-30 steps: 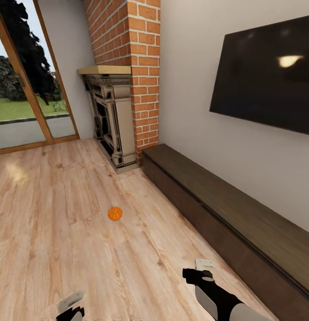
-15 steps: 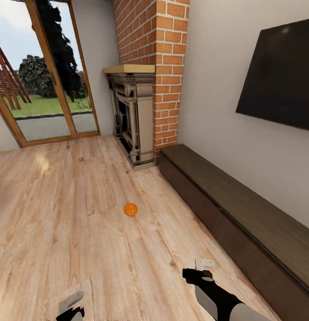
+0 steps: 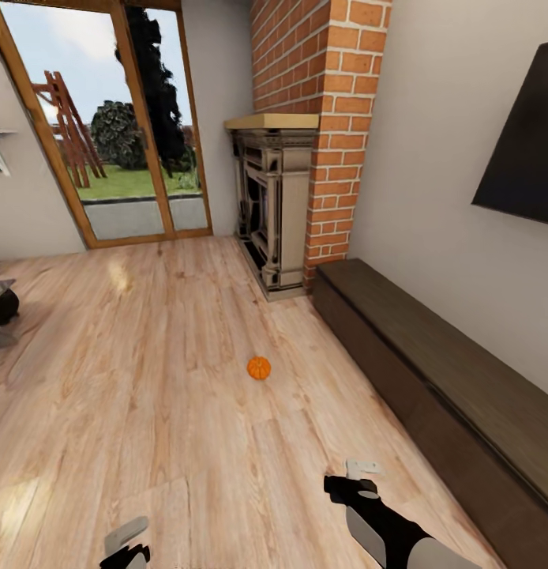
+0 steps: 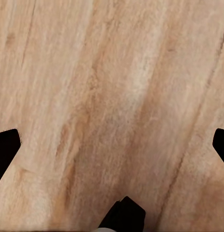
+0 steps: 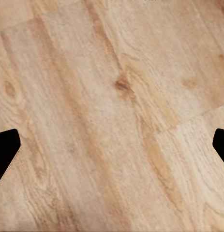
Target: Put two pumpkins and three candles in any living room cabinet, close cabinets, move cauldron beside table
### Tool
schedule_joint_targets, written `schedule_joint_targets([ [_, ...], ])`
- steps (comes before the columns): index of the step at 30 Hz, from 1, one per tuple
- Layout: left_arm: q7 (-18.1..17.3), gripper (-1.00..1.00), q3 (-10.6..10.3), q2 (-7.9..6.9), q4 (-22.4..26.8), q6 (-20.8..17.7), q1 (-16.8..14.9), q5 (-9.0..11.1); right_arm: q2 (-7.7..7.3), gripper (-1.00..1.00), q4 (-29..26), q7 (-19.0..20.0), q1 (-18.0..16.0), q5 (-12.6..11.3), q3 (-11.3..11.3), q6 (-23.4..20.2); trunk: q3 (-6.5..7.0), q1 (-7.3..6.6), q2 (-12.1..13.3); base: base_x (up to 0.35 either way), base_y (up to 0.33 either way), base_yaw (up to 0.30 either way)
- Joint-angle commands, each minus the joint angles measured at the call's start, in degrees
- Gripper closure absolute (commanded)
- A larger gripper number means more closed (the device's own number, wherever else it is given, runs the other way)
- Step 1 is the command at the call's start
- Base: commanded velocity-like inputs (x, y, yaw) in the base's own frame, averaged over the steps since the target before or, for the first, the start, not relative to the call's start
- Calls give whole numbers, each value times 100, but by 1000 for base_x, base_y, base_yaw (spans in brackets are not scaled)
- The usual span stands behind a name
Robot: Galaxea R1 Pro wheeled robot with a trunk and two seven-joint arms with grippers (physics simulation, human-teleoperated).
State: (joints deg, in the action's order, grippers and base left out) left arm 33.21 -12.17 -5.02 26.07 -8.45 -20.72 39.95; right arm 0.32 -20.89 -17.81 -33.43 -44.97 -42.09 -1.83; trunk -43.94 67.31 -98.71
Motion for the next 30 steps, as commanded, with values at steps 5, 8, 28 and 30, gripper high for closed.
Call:
schedule_joint_targets([
  [5, 46, -100, -48, -8, 13, -34, -2, 22, -5, -100, -11, -47, -5, -30, -54, -19, -5, 0, -3, 0, 0, 281],
  [8, 46, -100, -60, -8, 13, -34, -2, 26, 0, -100, -11, -47, -5, -30, -54, -19, -5, 0, -3, 0, 0, 242],
  [28, 46, -100, -190, -8, 13, -34, -2, 30, 0, -100, -11, -47, -5, -30, -54, -19, -5, 0, -3, 0, 0, 135],
  [30, 46, -100, -190, -8, 13, -34, -2, 30, 2, -100, -11, -47, -5, -30, -54, -19, -5, 0, -3, 0, 0, 237],
])
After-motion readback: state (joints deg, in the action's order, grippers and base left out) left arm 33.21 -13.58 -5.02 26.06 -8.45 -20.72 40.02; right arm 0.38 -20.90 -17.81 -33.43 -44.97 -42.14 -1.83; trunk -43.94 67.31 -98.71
